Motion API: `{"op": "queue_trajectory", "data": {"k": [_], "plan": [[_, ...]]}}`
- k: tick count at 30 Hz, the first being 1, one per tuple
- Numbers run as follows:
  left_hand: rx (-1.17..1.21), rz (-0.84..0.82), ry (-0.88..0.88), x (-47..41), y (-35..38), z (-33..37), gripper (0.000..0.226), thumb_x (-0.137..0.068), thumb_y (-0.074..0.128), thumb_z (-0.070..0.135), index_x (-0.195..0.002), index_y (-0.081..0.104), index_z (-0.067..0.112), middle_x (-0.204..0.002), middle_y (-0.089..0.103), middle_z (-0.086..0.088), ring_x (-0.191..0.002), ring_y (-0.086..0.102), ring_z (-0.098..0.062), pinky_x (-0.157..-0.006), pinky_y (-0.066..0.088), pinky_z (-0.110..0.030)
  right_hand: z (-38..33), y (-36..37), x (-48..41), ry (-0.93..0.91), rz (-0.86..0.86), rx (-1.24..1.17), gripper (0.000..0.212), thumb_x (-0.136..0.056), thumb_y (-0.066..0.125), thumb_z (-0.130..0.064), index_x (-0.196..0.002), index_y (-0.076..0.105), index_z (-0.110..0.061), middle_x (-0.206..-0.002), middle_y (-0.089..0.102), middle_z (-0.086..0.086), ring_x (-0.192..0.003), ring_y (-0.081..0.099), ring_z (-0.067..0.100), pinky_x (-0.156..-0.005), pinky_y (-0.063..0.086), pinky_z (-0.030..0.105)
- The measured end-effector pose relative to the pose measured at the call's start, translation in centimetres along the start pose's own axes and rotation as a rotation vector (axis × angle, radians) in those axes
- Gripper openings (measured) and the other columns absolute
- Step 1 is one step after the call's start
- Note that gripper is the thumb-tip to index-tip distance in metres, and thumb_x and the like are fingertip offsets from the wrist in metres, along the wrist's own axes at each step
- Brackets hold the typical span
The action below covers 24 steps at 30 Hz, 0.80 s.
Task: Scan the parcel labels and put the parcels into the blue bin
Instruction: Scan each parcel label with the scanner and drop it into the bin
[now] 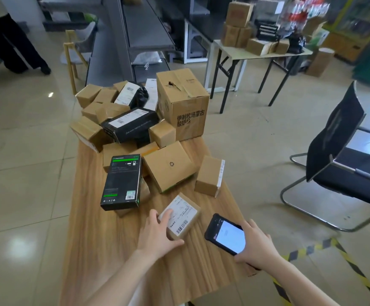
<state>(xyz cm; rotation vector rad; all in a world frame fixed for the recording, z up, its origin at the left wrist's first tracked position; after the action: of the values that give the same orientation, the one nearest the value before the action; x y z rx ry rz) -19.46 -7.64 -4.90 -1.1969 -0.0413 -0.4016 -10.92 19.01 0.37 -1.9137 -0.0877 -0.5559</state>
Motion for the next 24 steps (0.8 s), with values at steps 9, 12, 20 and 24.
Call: {"op": "queue_trajectory", "data": {"k": [9, 12, 20, 24], "plan": [[-0.078, 0.231, 0.034, 2.8, -0.7, 2.0, 0.095, -0.072, 0.068, 0.066, -0.147, 0.019, 0.033, -0.143, 0.025, -0.003, -0.127, 0.032, -0.019, -0.100, 0.039, -0.026, -1.5, -0.2, 2.0, 0.020, -0.069, 0.045, 0.069, -0.054, 0.080, -0.043, -0.106, 0.036, -0.031, -0.097, 0.040, -0.012, -0.088, 0.046, 0.009, -0.090, 0.042, 0.035], [-0.134, 0.256, 0.044, 3.4, -0.8, 1.9, 0.095, -0.072, 0.071, 0.063, -0.148, 0.024, 0.030, -0.145, 0.028, -0.005, -0.131, 0.031, -0.023, -0.102, 0.039, -0.033, -1.7, 0.0, 2.8, 0.039, -0.105, 0.037, 0.072, -0.053, 0.081, -0.041, -0.111, 0.042, -0.027, -0.100, 0.043, -0.008, -0.090, 0.048, 0.012, -0.086, 0.044, 0.036], [-0.165, 0.310, 0.059, 4.1, -1.2, 1.8, 0.097, -0.058, 0.084, 0.057, -0.138, 0.039, 0.024, -0.133, 0.046, -0.012, -0.119, 0.048, -0.030, -0.088, 0.050, -0.041, -1.6, 0.2, 4.1, 0.049, -0.139, 0.044, 0.066, -0.056, 0.082, -0.039, -0.106, 0.040, -0.027, -0.097, 0.045, -0.007, -0.086, 0.046, 0.010, -0.081, 0.046, 0.030], [-0.167, 0.320, 0.066, 4.3, -1.3, 2.0, 0.095, -0.059, 0.083, 0.057, -0.138, 0.042, 0.023, -0.134, 0.045, -0.012, -0.119, 0.047, -0.030, -0.089, 0.050, -0.040, -1.4, 0.2, 4.5, 0.046, -0.150, 0.056, 0.063, -0.056, 0.082, -0.038, -0.103, 0.041, -0.026, -0.096, 0.045, -0.006, -0.085, 0.046, 0.010, -0.081, 0.046, 0.031]]}}
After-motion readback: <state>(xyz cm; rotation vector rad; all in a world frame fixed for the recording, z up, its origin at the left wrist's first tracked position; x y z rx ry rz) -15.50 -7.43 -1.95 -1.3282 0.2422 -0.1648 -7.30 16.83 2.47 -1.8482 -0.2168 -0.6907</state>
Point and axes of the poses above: each hand's wrist, its own x-axis away from the middle knuckle, its own y-axis out of the palm, z = x × y, the point moved 7 cm from there along -x, towards the middle knuckle
